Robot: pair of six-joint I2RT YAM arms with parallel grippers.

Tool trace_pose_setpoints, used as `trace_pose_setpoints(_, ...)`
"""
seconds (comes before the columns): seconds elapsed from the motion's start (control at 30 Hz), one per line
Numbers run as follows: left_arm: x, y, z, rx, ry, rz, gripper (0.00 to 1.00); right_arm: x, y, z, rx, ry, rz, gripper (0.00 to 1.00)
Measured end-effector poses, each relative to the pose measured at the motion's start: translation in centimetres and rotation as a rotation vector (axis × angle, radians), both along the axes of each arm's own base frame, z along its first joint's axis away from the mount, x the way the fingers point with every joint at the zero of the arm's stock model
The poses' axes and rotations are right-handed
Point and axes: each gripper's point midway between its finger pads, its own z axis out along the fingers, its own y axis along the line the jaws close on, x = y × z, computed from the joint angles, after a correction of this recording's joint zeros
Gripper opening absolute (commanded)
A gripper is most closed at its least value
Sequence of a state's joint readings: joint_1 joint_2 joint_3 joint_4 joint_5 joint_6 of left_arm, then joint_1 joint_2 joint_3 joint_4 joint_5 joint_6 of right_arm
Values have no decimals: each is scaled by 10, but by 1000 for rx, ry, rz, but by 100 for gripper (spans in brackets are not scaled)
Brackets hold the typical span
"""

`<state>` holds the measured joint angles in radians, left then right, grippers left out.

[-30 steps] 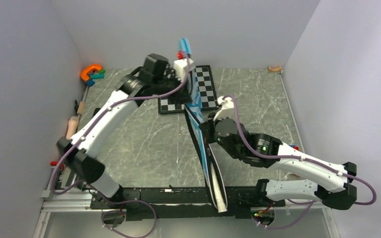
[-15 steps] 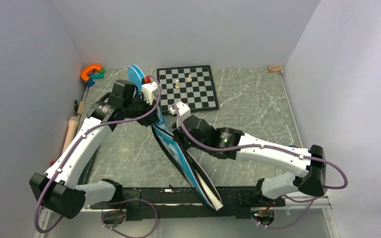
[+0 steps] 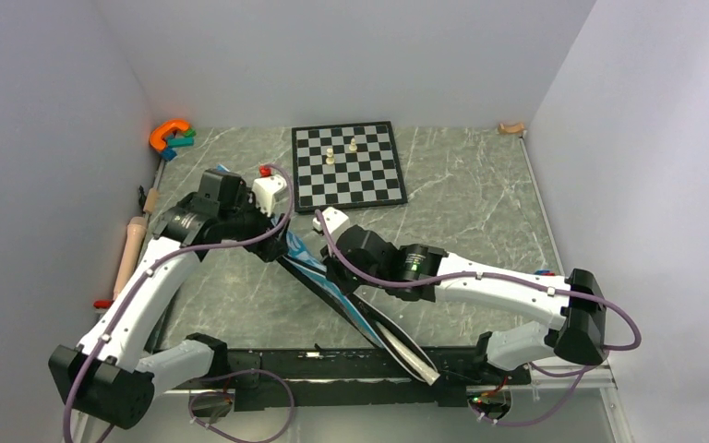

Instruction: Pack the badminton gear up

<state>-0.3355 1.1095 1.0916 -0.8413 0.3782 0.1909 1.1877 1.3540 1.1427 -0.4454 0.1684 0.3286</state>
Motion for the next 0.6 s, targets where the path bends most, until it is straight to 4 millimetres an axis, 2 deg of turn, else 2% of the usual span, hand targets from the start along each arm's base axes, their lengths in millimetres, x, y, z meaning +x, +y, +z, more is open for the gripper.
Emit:
trace_pose_setpoints(0.1,-3,9,11,20,-46,-5,90,-2,-3,-8,-15,9,3,0)
trace_pose_setpoints(0.2,-4,19,33,41,-118,-20,92,-3,-8,-9,-15,8,0,0)
trace_pose_setpoints(0.37,-9,19,93,28,-305,-116,97,-3,-10,-3,10,1,-3,0)
trace_pose_setpoints(0.47,-30,8,114,-10,-408,-262,99,-5,-13,-4,15,0,-3,0)
trace_pose_setpoints(0.6,-69,-6,112,-54,-464,-505,99,-7,-14,-4,19,0,4,0)
